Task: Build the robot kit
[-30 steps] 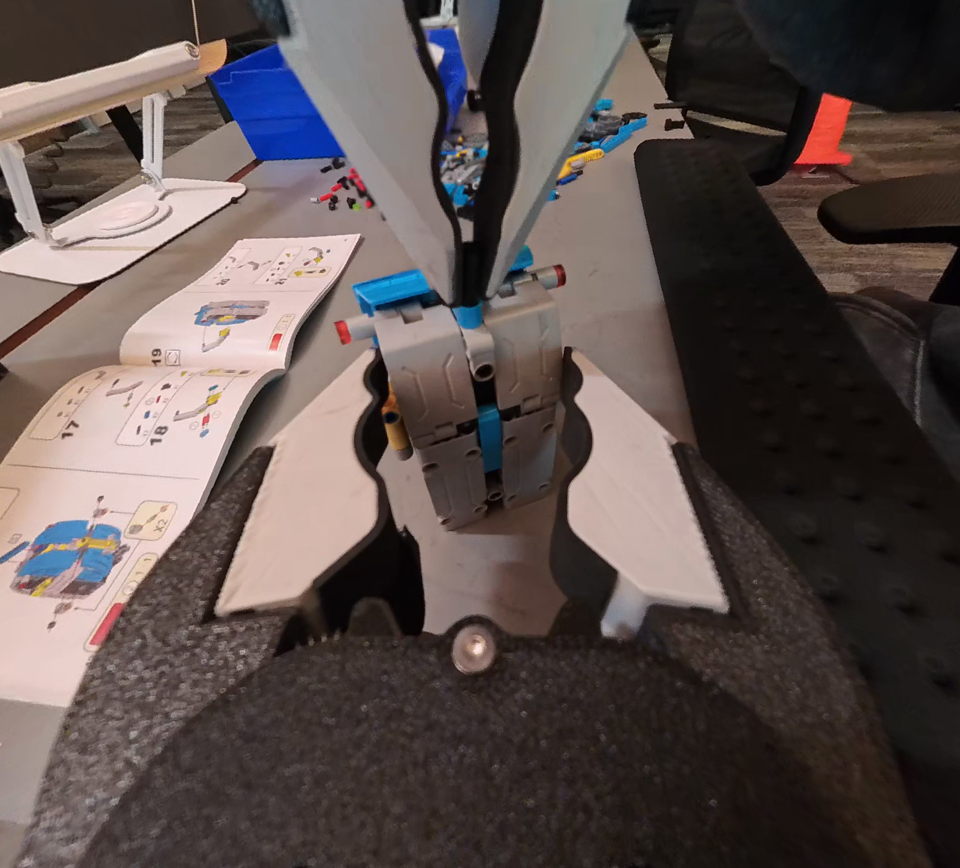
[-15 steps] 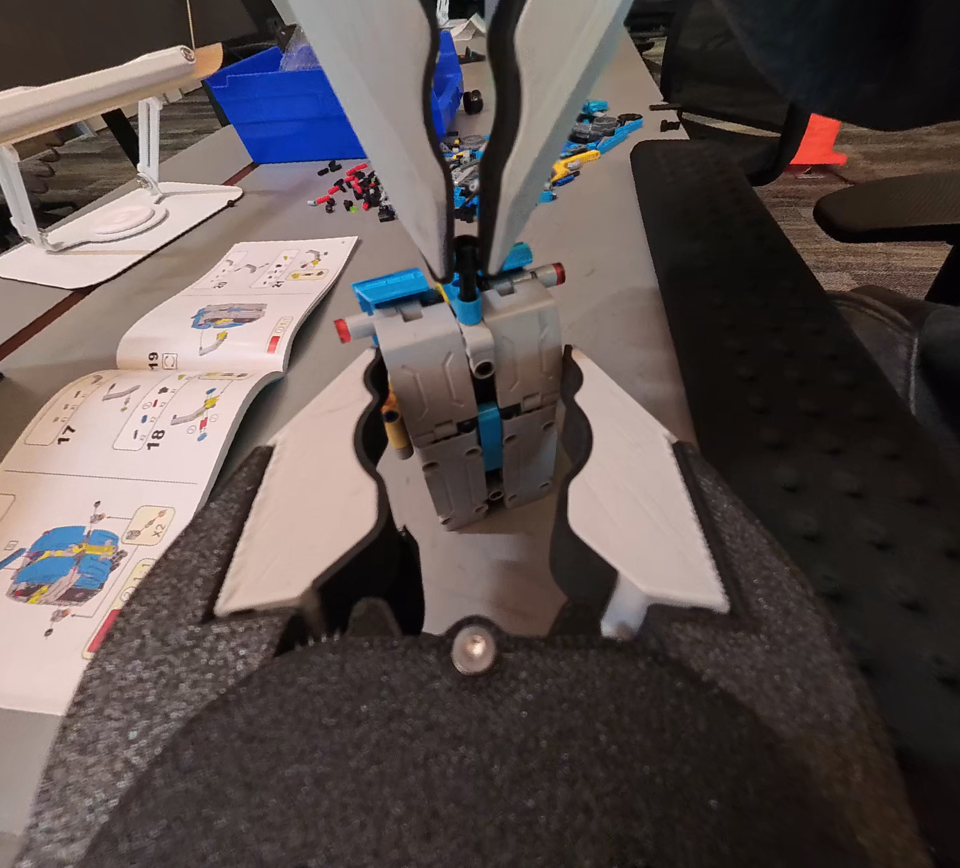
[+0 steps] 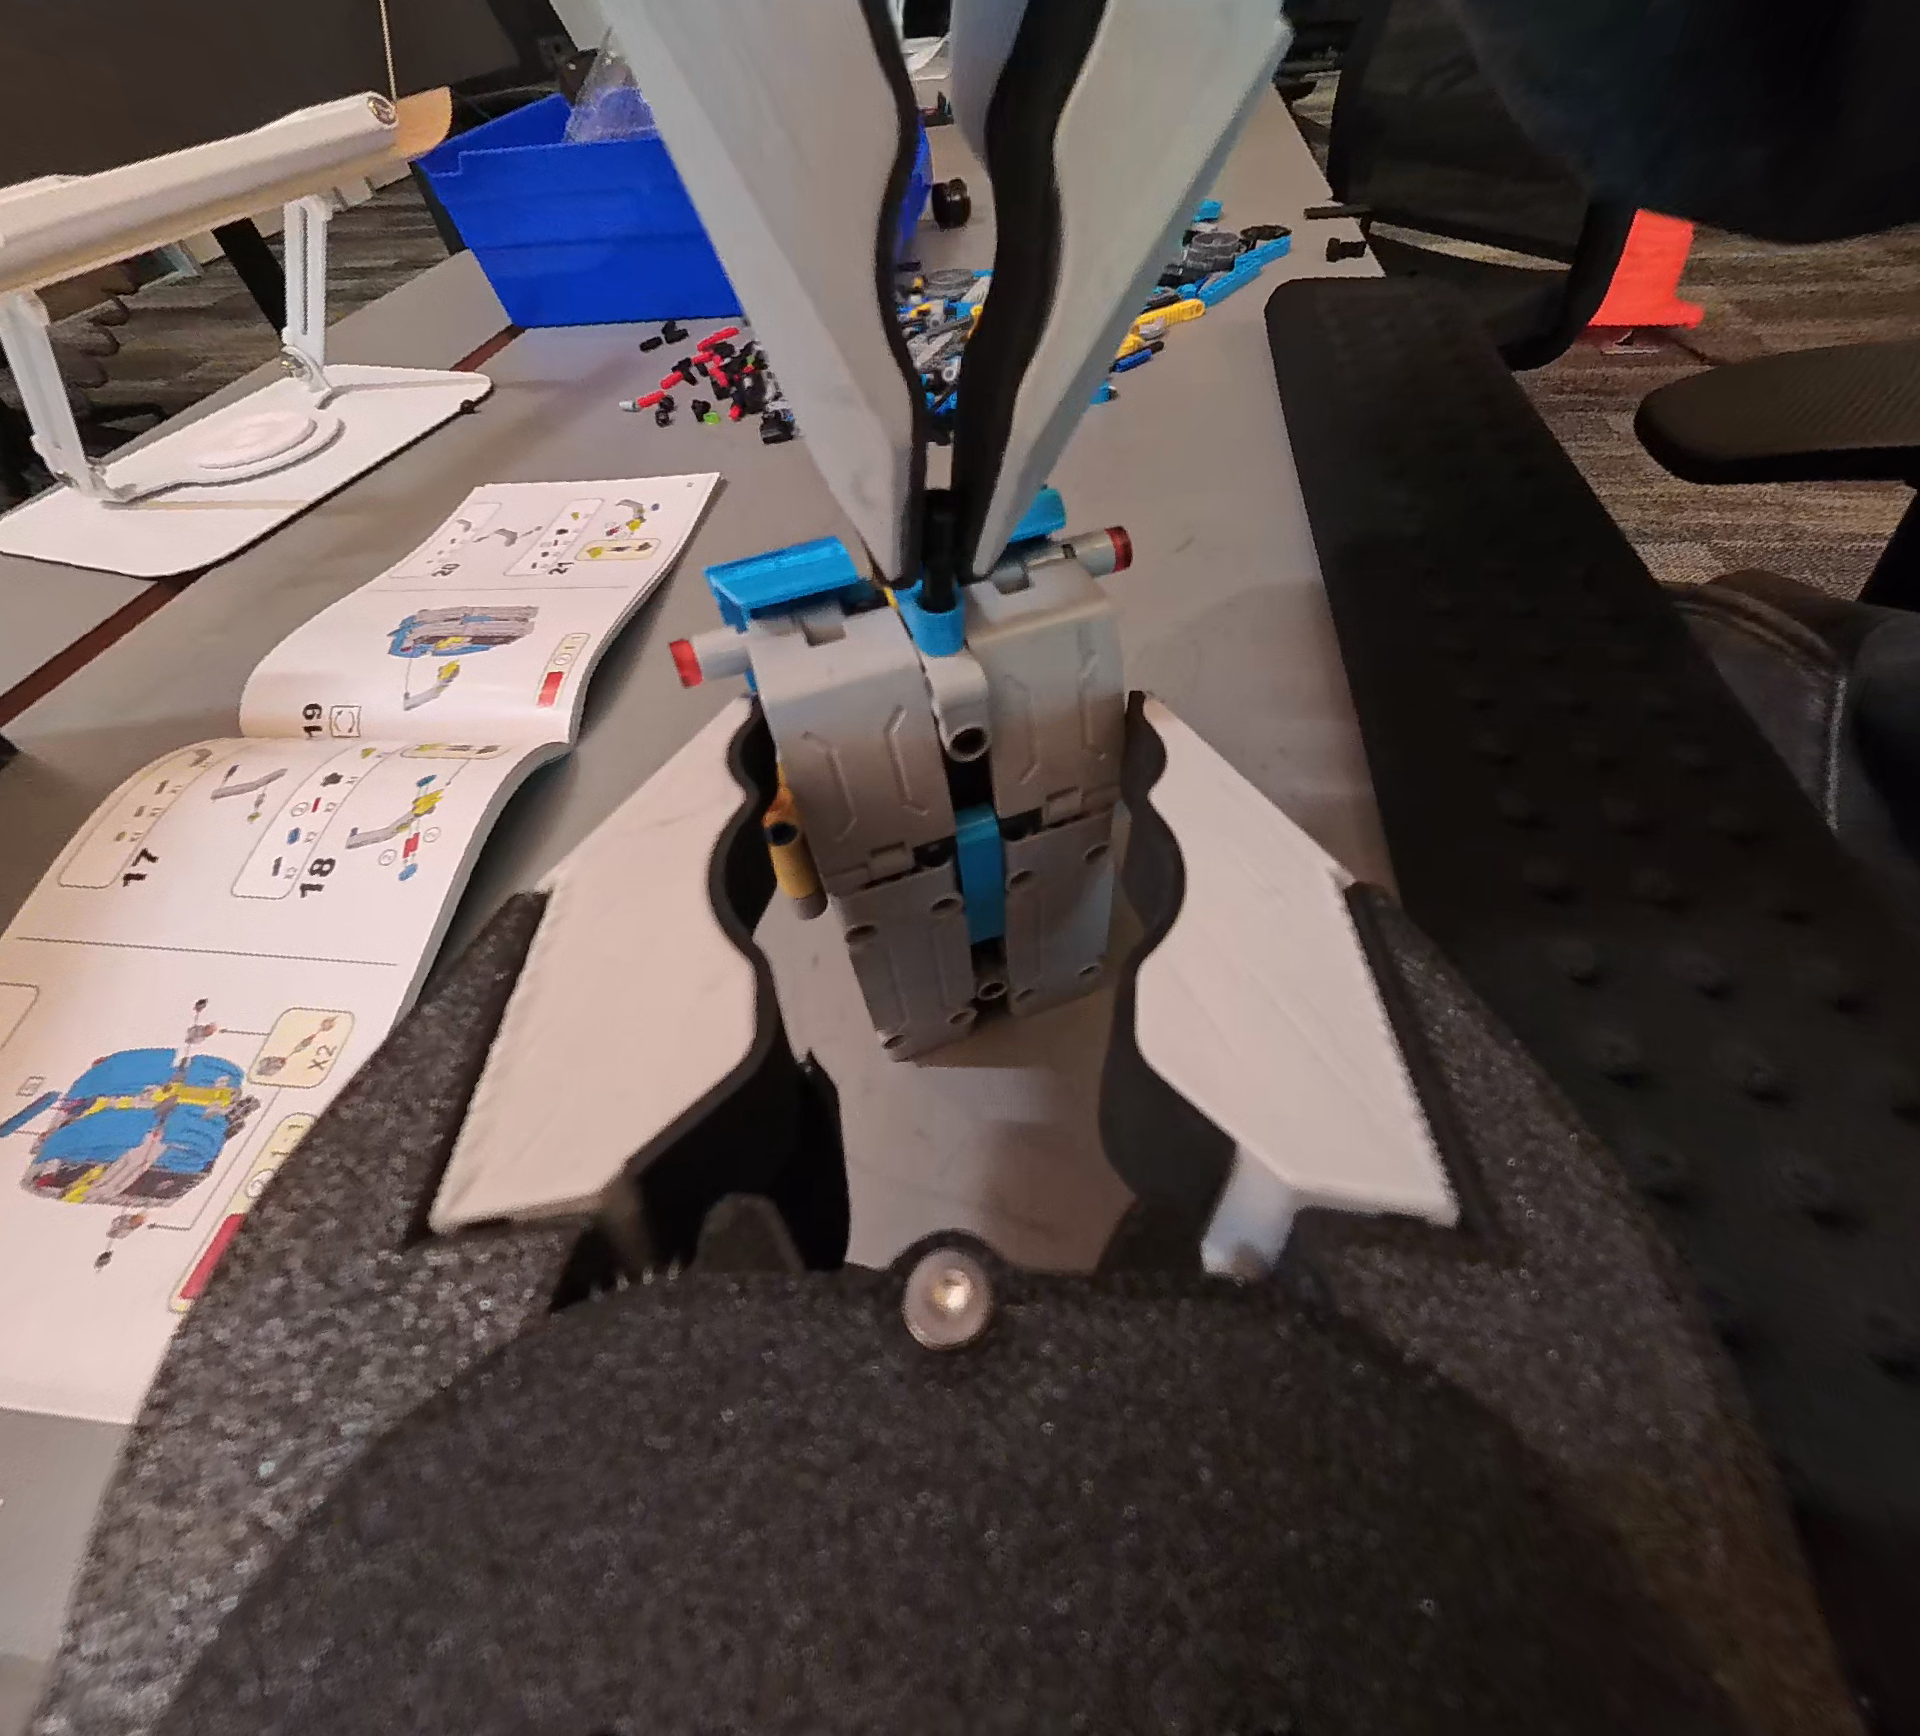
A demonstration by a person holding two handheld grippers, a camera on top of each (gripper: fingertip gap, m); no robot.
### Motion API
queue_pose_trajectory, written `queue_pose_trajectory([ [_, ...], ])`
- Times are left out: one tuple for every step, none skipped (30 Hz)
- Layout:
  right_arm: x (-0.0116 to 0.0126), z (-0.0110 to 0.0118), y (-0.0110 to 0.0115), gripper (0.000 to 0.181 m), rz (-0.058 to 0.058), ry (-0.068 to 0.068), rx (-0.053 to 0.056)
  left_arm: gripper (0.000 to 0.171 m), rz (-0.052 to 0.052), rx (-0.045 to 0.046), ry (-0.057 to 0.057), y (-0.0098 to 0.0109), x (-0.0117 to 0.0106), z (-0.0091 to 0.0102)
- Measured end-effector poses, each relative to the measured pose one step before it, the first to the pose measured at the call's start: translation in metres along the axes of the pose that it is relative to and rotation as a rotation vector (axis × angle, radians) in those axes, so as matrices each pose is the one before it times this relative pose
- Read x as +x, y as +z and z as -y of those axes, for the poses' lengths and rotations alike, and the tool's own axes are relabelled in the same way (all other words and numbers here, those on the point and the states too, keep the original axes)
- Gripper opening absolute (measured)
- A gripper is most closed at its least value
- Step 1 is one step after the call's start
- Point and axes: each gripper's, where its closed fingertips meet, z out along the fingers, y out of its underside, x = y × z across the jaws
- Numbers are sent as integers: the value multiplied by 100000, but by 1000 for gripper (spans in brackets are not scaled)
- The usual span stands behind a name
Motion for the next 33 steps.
queue_pose_trajectory([
  [21, 47, 15, 5, 63, 1225, 774, 67, -82, 28, 106, -25, -5, -14],
  [-6, 43, -8, 5, 448, 1899, 329, 67, -59, 92, 382, -20, 13, -2],
  [-21, -23, -29, 6, 726, 1811, -128, 67, 13, 42, 386, 27, 12, -5],
  [-54, -61, -66, 6, 1163, 1889, 1, 67, -186, 73, 256, 46, 28, 12],
  [-61, 0, -51, 7, 768, 20, 475, 67, -175, 107, 204, 29, 21, 11],
  [-49, 30, -30, 8, -39, -822, 997, 67, 58, 9, -110, -7, -29, -14],
  [-389, 66, -41, 19, 2077, -405, 999, 67, -100, 49, -363, -11, -8, -22],
  [-259, 69, -87, 23, 1321, 330, 432, 67, -70, 59, 8, 4, 9, 8],
  [30, -68, -46, 22, -715, -589, -499, 67, 51, -23, 212, 8, 8, 2],
  [358, -67, -90, 14, -3021, -1455, -688, 67, -95, 34, 212, 2, 38, 8],
  [420, -5, -72, 7, -3256, -1488, -441, 67, -48, 34, 265, 2, 18, 7],
  [-16, 2, -24, 7, 92, -875, -648, 67, 69, -31, 66, -2, -4, -3],
  [3, 1, 45, 7, 631, 1186, -667, 67, 43, -30, -275, -9, -15, -19],
  [-37, -9, 52, 6, 1133, 1649, -457, 67, 27, 11, -308, 1, -22, -2],
  [23, -46, 38, 6, -120, -345, -841, 67, -78, 2, -281, 0, -19, -4],
  [-23, -38, 25, 5, -825, -1458, -1367, 67, -99, 17, -100, 11, 1, 3],
  [-48, -45, -4, 5, -1158, -2189, -2279, 67, 30, 13, 124, 1, 7, 4],
  [17, -17, 30, 5, -977, -2006, -2197, 67, -16, 4, -96, 10, -1, 2],
  [27, -5, 38, 5, 768, 498, -1292, 67, -74, 47, -245, 3, -22, 2],
  [41, -47, 60, 5, 1579, 1345, -579, 67, 26, -12, -291, 11, -42, -14],
  [53, -31, 61, 5, 1498, 1297, 131, 67, -13, 26, -166, 9, -17, 13],
  [-6, 29, 12, 5, 1569, 1339, 783, 67, 59, 41, 53, -17, 8, 2],
  [-10, 35, 15, 5, 869, 778, 686, 67, 88, -8, 176, -18, 16, -12],
  [-42, 52, 7, 4, 799, 607, 997, 67, 131, -10, 287, -23, 21, 8],
  [-13, 34, 20, 4, 868, 952, 1158, 67, 92, 30, 1, -8, 7, 3],
  [13, 72, 27, 5, 1017, 1252, 1693, 67, -90, 106, -15, -39, 5, -8],
  [-37, 79, 9, 4, 657, 230, 1724, 67, -10, 84, 190, -33, 19, 5],
  [9, 36, 15, 4, 296, 432, 824, 67, 57, 24, -44, -27, 6, -3],
  [2, 80, 21, 4, -551, -451, -180, 67, -102, 107, 3, -41, 5, 2],
  [-32, 23, -3, 4, -1013, -1547, -1481, 67, -25, 159, 202, 4, 20, 13],
  [20, -130, -10, 4, -189, -536, -2470, 67, 44, 74, -477, 102, -34, 29],
  [97, -247, -3, 4, 924, 652, -2135, 67, -298, 253, -1008, 152, -70, 64],
  [23, -166, -9, 5, 1621, 432, -679, 67, -655, 359, -84, 127, -23, 46],
])
